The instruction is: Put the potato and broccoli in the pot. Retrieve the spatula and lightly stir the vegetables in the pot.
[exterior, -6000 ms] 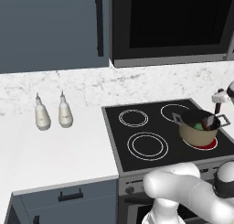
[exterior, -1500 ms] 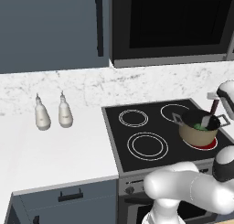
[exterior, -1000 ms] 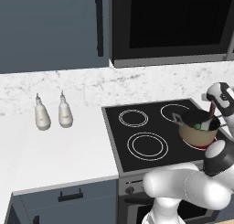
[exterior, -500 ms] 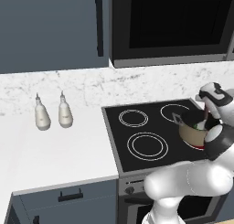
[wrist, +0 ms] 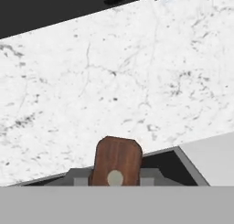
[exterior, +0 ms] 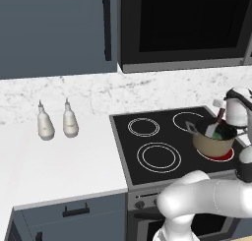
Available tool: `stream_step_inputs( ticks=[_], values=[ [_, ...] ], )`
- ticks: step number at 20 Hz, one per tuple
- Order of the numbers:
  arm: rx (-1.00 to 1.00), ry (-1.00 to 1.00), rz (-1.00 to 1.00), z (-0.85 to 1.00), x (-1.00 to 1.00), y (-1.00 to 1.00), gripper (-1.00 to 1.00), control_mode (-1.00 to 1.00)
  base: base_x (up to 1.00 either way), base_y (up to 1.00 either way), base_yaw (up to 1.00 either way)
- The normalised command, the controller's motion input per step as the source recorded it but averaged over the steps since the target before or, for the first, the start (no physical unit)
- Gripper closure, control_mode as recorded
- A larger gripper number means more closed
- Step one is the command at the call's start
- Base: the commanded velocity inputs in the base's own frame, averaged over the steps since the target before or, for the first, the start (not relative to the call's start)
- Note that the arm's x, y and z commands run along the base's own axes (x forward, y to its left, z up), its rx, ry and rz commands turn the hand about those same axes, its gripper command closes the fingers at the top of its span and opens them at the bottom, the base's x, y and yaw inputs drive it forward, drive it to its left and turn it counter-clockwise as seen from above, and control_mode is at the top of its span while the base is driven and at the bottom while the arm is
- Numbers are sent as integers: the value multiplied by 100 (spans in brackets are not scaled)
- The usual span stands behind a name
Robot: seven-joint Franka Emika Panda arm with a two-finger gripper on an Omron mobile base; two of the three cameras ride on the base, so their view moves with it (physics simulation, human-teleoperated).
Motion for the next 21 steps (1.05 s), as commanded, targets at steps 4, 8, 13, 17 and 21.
stream_step_inputs(
  ticks=[4, 8, 13, 17, 21],
  values=[
    [0, -19, 0, 3, -30, 0, 100, -100, 0, 0, 0],
    [-15, -3, -4, 1, -33, -3, 100, -100, 0, 0, 0],
    [-30, 2, -16, 13, -14, -25, 100, -100, 0, 0, 0],
    [-29, 20, -20, 8, -1, -23, 100, -100, 0, 0, 0],
    [-30, 7, -8, 0, -14, -1, 100, -100, 0, 0, 0]
  ],
)
